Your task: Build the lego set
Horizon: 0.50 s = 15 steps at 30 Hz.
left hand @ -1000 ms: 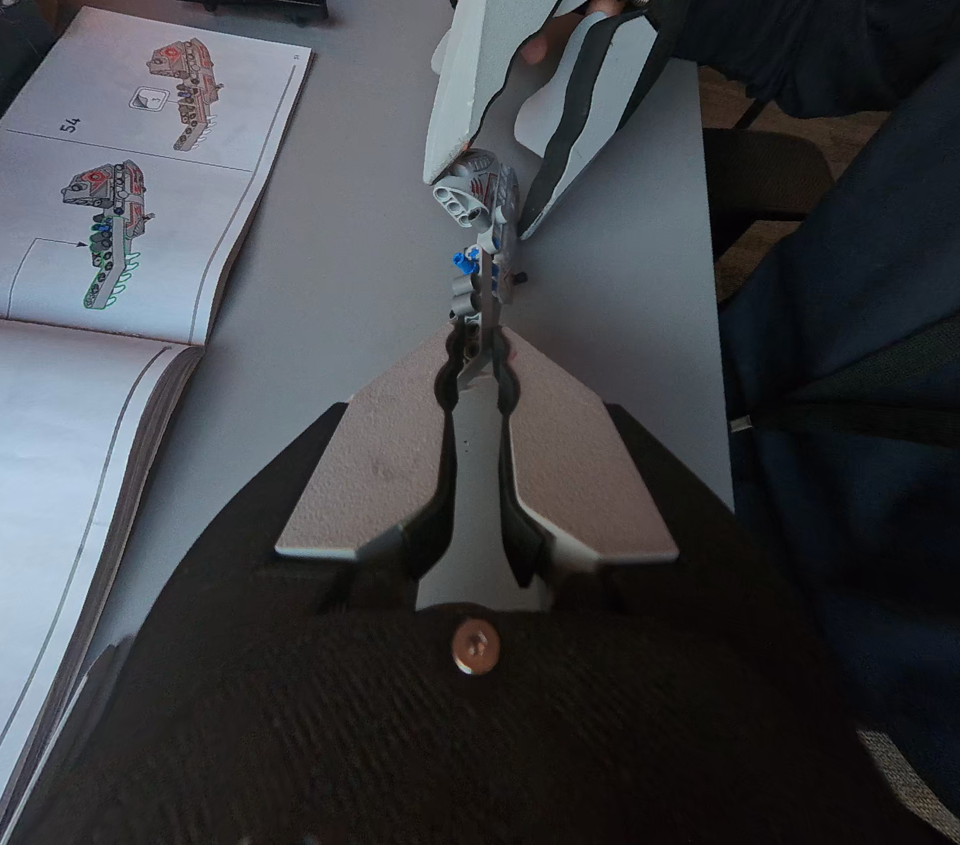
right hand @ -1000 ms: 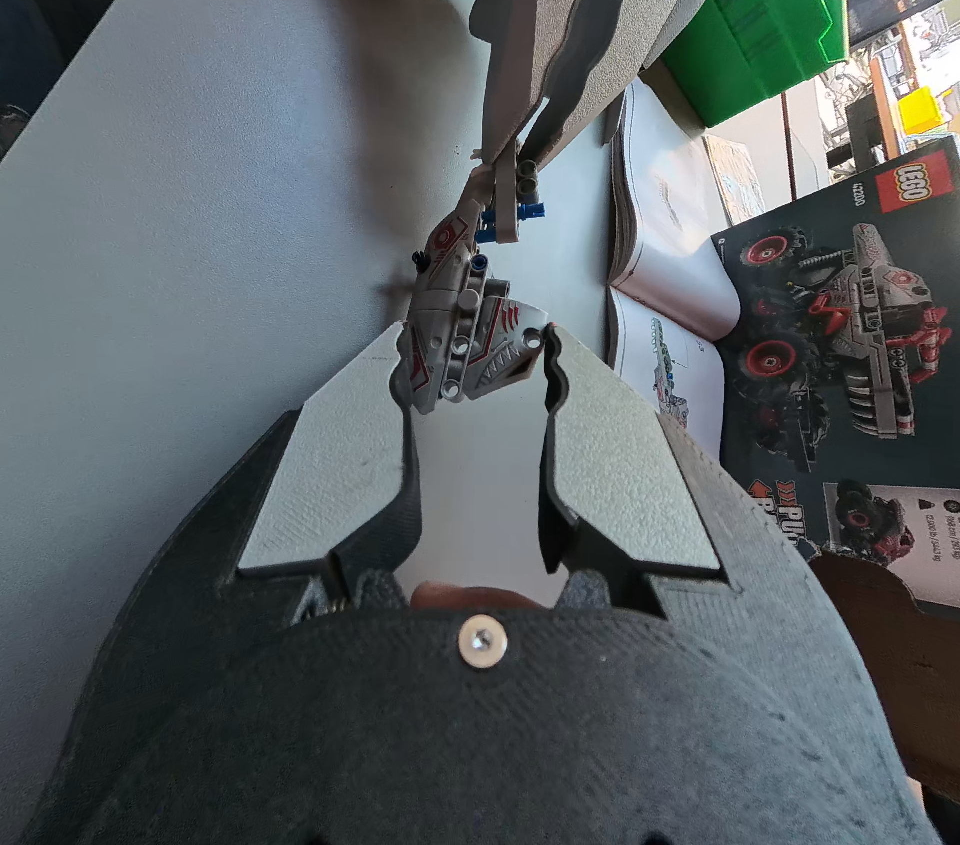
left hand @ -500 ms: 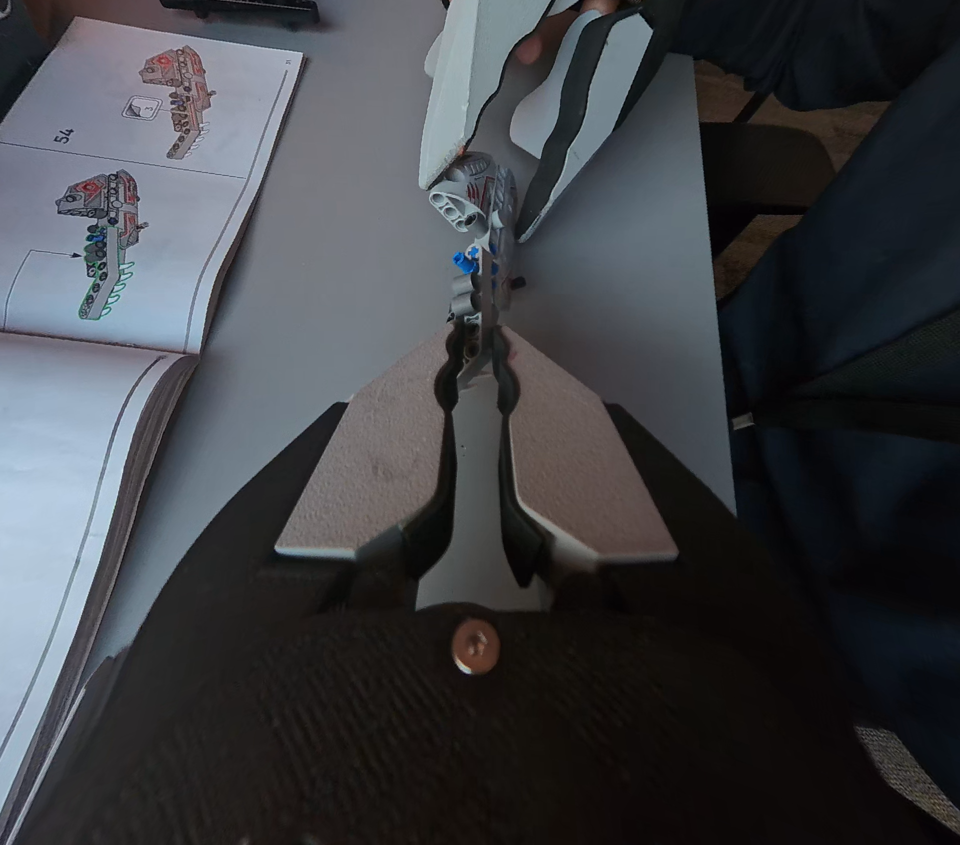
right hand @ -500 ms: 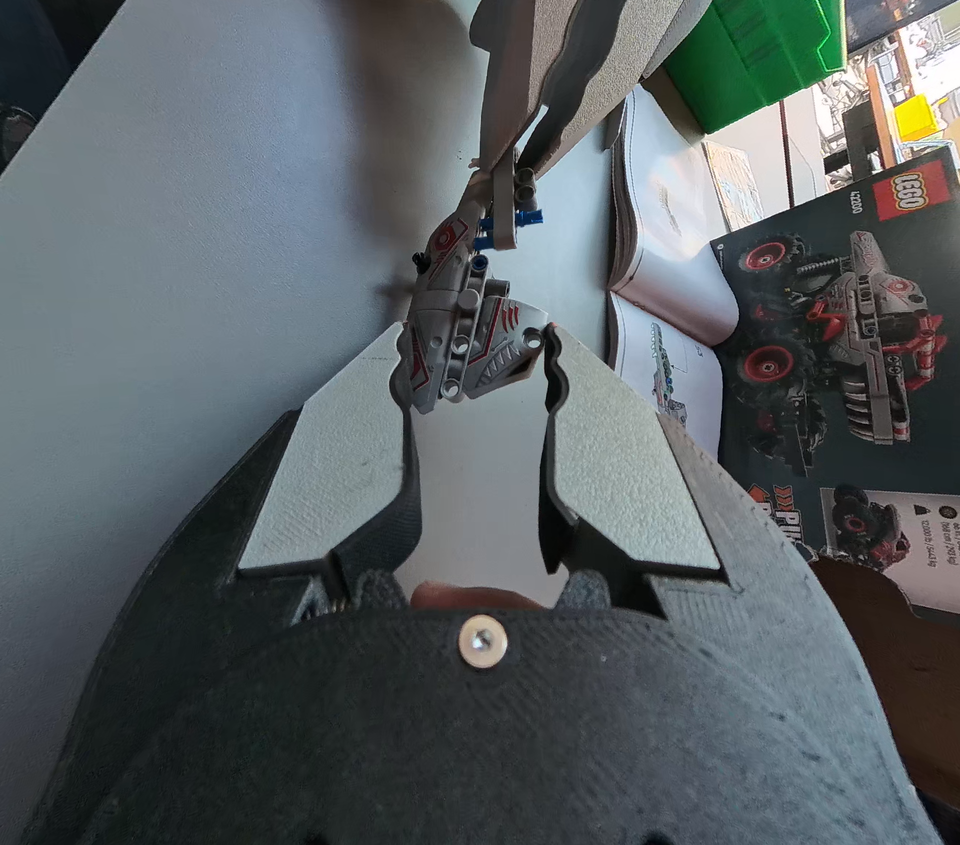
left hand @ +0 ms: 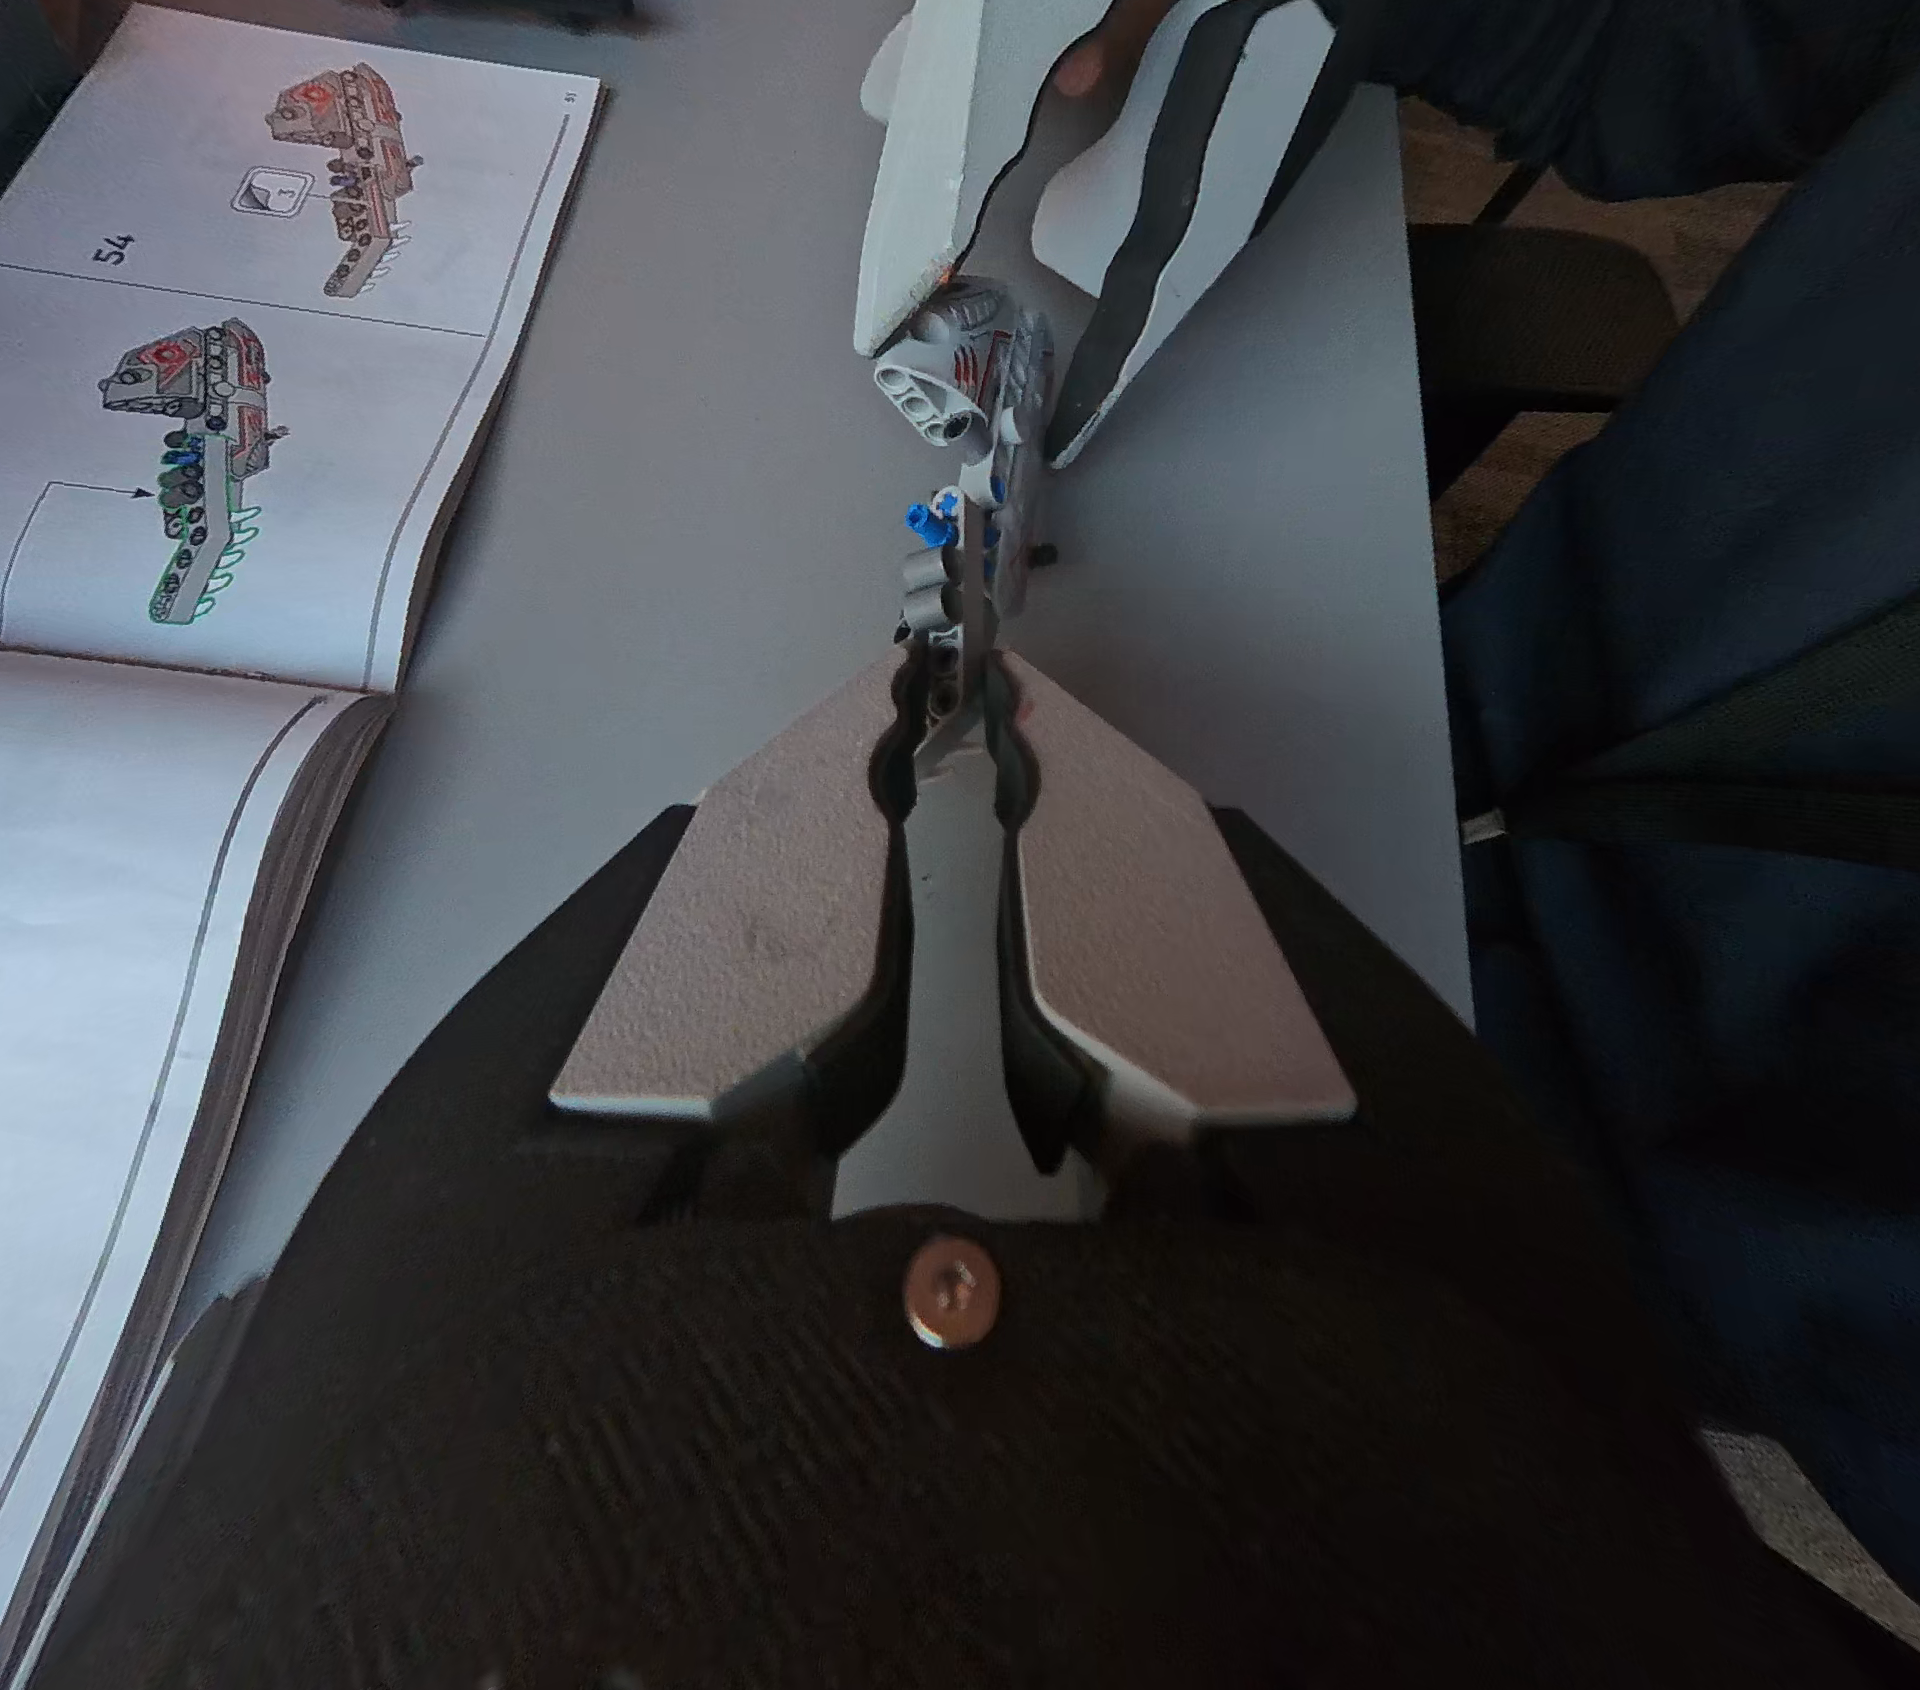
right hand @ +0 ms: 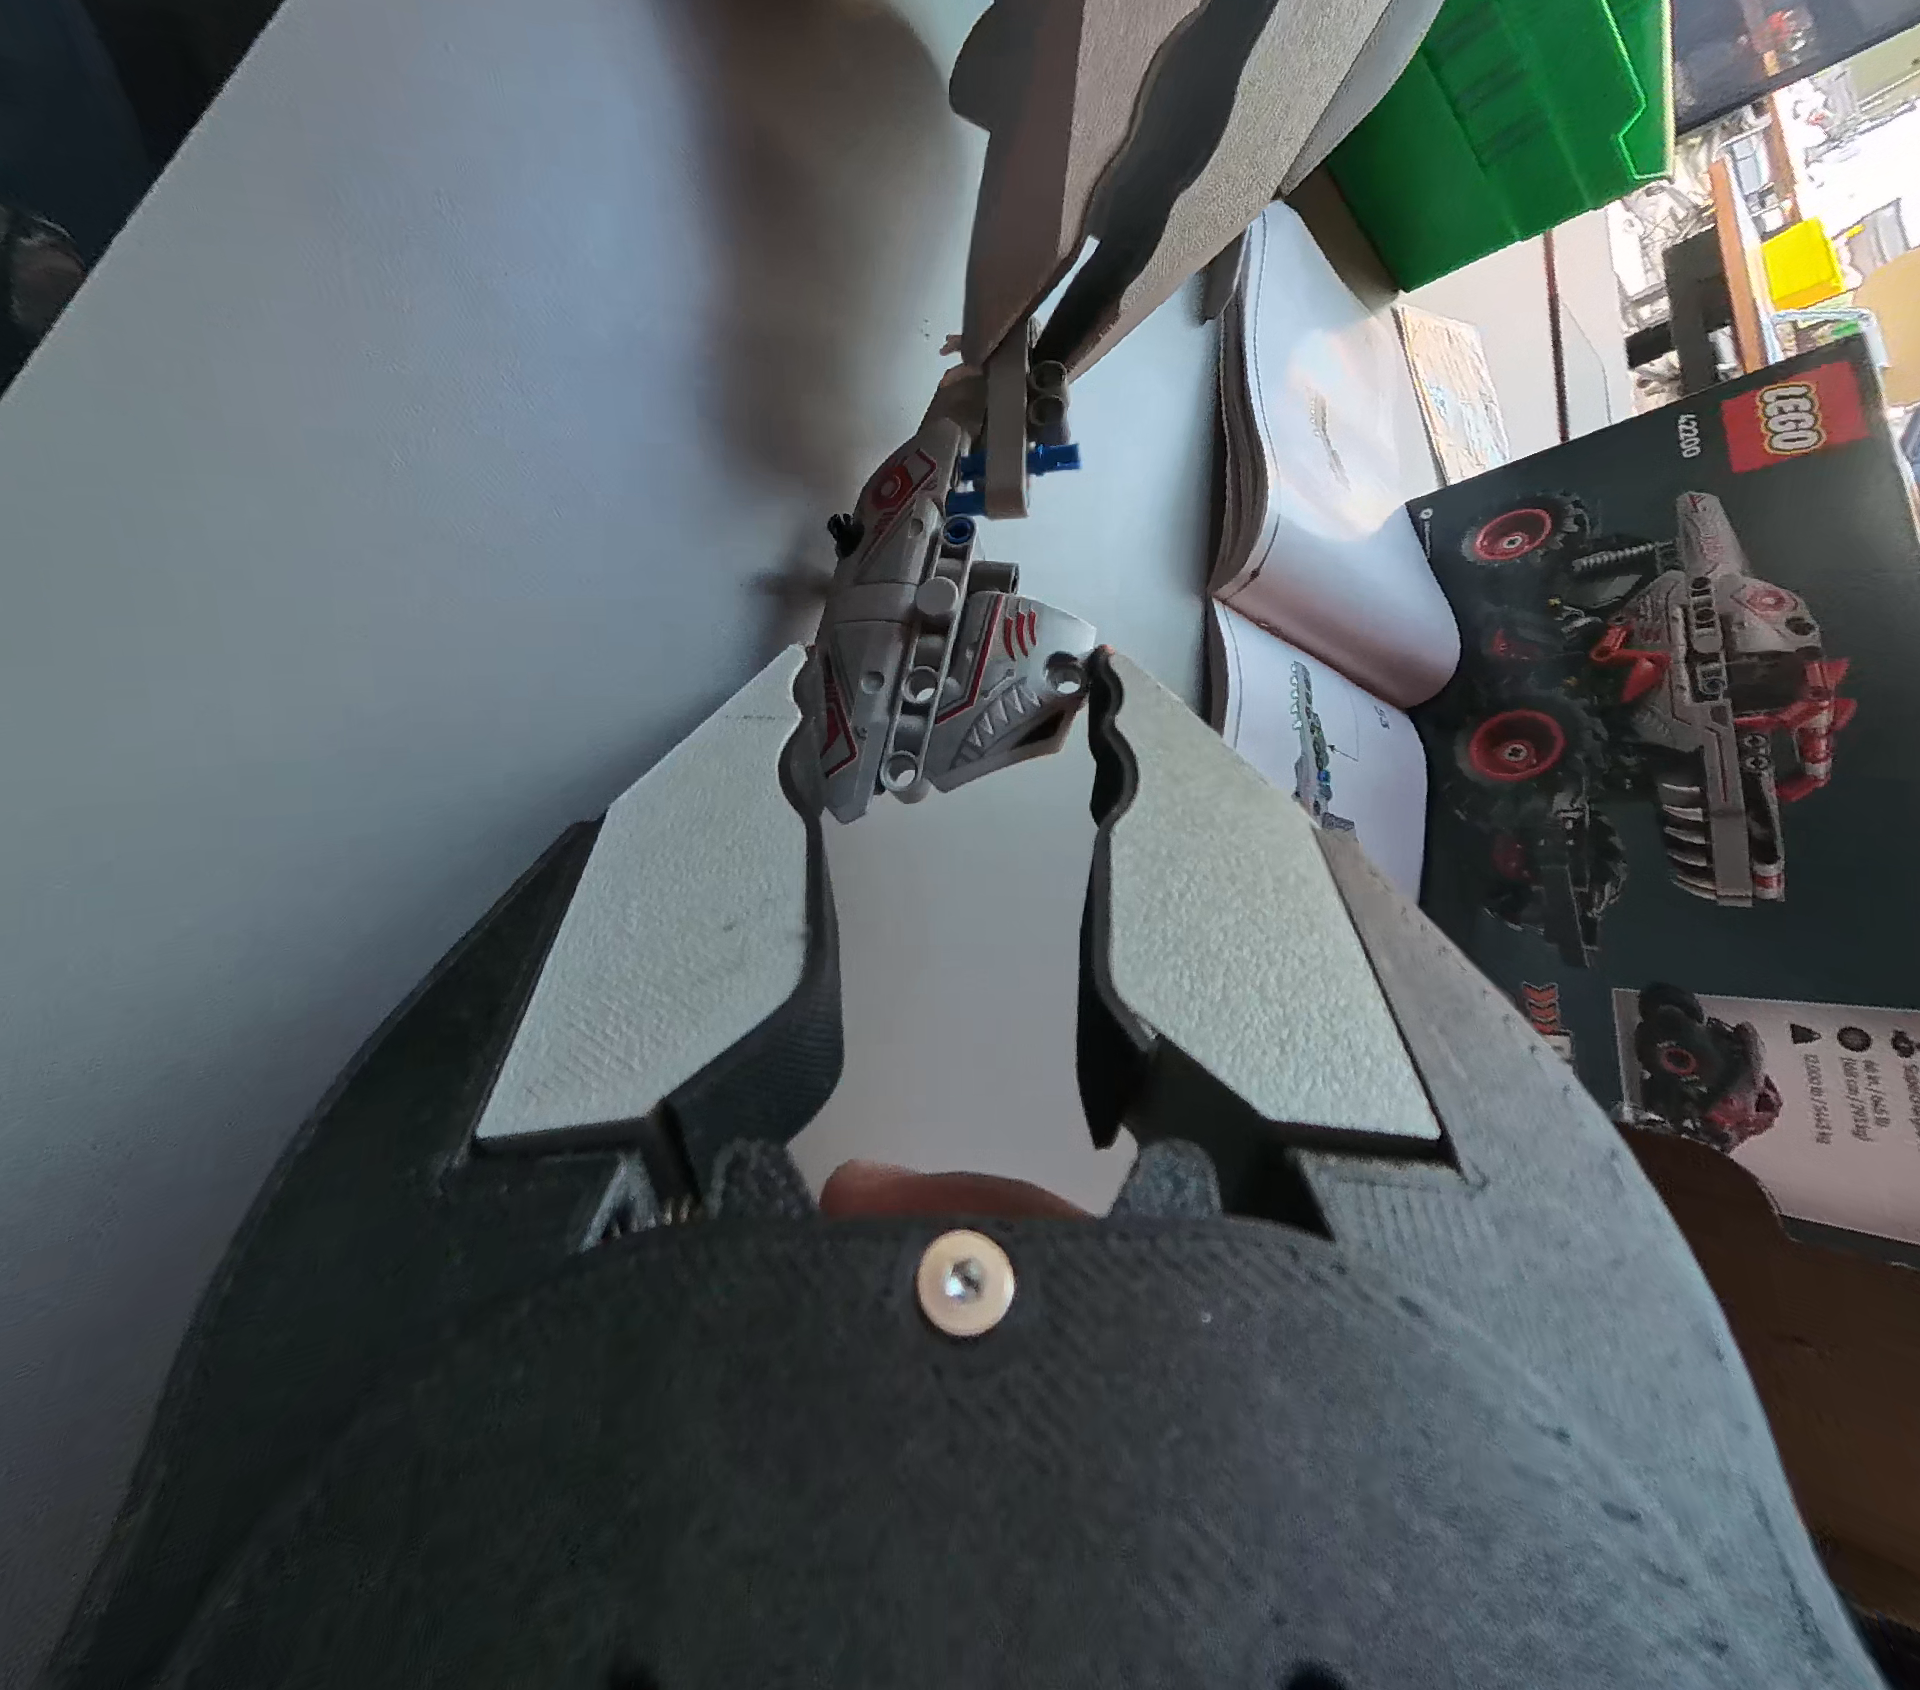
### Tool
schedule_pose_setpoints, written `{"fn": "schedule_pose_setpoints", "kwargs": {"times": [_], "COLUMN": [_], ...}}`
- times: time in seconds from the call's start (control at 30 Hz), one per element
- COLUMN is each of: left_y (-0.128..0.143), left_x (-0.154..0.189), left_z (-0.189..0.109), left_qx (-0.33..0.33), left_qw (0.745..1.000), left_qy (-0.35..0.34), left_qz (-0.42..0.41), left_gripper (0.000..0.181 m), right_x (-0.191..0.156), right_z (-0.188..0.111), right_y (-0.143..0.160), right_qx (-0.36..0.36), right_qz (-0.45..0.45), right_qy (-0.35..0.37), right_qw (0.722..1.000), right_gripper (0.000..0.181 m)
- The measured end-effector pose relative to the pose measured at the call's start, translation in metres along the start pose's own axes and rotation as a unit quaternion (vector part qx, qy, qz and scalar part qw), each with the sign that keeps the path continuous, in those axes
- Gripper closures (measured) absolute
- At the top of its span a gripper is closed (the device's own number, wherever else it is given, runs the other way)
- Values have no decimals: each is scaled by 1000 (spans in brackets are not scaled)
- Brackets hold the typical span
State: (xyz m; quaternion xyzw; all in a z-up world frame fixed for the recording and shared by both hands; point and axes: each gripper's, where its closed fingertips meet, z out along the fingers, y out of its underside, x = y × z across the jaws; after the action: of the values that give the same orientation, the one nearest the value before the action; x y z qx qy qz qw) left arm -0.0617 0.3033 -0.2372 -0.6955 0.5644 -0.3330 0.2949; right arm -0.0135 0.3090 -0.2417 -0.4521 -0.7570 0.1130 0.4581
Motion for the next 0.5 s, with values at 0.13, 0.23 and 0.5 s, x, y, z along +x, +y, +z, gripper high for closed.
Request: {"fn": "schedule_pose_setpoints", "kwargs": {"times": [0.13,0.23,0.5], "left_y": [3,4,4], "left_x": [0,0,0], "left_z": [2,3,2], "left_qx": [-9,-10,-8], "left_qw": [1000,1000,1000], "left_qy": [0,2,15], "left_qz": [3,4,-3], "left_gripper": [174,174,174], "right_x": [-1,-1,-2], "right_z": [-1,-1,0], "right_y": [-1,-1,-1], "right_qx": [9,15,27], "right_qz": [23,43,65], "right_qy": [-12,-22,-38], "right_qw": [1000,999,997], "right_gripper": [133,133,133]}}
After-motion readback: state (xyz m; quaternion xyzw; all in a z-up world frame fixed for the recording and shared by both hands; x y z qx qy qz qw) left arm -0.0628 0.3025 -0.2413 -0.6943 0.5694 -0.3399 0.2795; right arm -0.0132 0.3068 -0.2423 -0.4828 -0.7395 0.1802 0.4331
